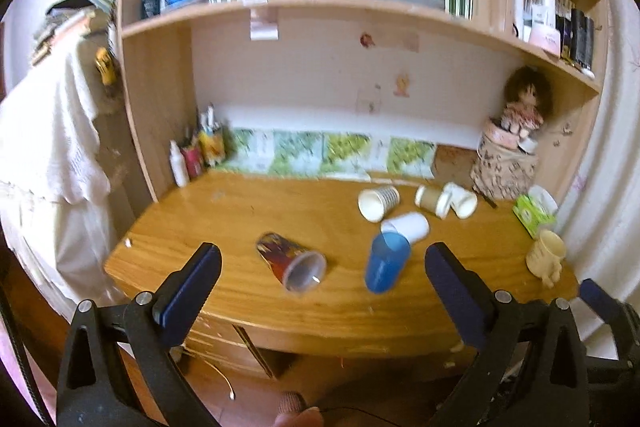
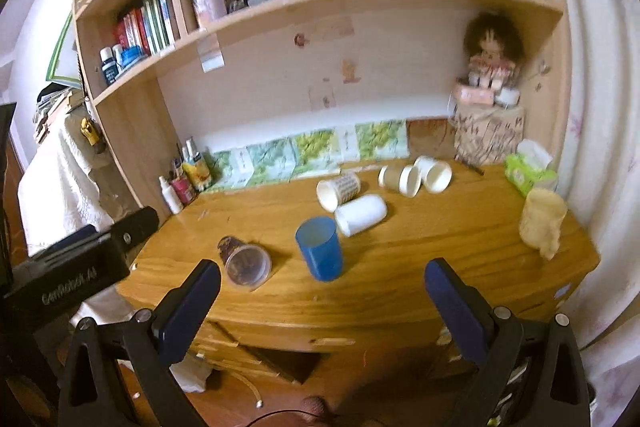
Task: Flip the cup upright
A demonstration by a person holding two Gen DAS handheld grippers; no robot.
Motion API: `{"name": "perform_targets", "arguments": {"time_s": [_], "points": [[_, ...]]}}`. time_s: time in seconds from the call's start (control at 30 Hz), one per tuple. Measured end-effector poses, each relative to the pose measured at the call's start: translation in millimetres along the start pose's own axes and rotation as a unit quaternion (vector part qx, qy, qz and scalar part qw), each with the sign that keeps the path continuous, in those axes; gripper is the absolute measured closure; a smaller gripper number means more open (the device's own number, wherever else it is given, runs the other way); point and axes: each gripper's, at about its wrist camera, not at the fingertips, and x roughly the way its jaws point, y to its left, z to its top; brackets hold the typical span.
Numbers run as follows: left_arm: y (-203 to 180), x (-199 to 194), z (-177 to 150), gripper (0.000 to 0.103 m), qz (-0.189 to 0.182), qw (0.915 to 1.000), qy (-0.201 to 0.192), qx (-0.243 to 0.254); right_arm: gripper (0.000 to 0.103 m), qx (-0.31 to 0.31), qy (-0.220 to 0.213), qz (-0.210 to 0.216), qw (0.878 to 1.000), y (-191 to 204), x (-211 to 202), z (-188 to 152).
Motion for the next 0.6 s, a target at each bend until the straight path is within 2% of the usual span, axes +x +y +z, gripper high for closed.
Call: {"name": "perform_targets", "arguments": {"time_s": [0.33, 0.6], "points": [[-21, -20, 1, 0.001, 0.016, 0.9971, -0.065, 0.036, 0.001, -0.014, -0.072, -0.014, 0.997, -11, -22, 7], [-33, -18, 5, 0.001, 0.012, 0.9959, -0.076, 0.046, 0.001, -0.004, -0.079, -0.015, 0.997, -24, -18, 12]]}}
